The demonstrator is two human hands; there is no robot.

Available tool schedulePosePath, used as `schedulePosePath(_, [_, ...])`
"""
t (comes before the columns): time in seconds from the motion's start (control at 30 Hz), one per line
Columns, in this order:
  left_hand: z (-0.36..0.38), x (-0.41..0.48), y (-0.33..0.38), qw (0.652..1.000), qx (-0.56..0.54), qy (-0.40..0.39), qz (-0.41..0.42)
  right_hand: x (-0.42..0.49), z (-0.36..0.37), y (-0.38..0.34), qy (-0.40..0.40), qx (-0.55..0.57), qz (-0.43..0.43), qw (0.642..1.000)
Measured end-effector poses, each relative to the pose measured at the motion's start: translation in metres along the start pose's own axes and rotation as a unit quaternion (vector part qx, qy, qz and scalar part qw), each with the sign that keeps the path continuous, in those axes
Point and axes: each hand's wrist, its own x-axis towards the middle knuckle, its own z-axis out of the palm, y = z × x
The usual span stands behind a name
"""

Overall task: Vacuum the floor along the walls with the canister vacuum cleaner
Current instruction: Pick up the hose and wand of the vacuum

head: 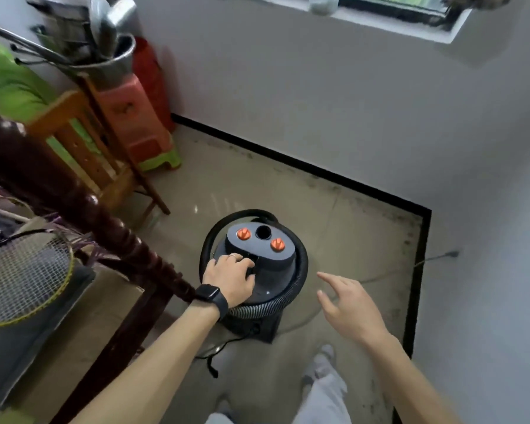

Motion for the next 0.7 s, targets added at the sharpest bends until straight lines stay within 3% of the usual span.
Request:
schedulePosePath(0.17, [0.026,0.047,0.011,0.988,-0.067,-0.042,-0.133,0.099,-0.001,0.048,-0.124,-0.054,-0.053,0.989])
schedulePosePath(0.4, [0.054,0.074,0.022,0.932,-0.191,-0.035,-0.305,0.204,0.009,0.087,-0.288,-0.127,-0.078,0.946])
schedulePosePath(0.6, [0.104,0.096,0.034,0.848,-0.324,-0.043,-0.417,0.262,0.056,0.099,-0.337,-0.02,0.077,0.938])
schedulePosePath(0.7, [0.135,0.108,0.04,0.835,-0.339,-0.081,-0.425,0.275,0.088,0.109,-0.348,0.05,0.197,0.915])
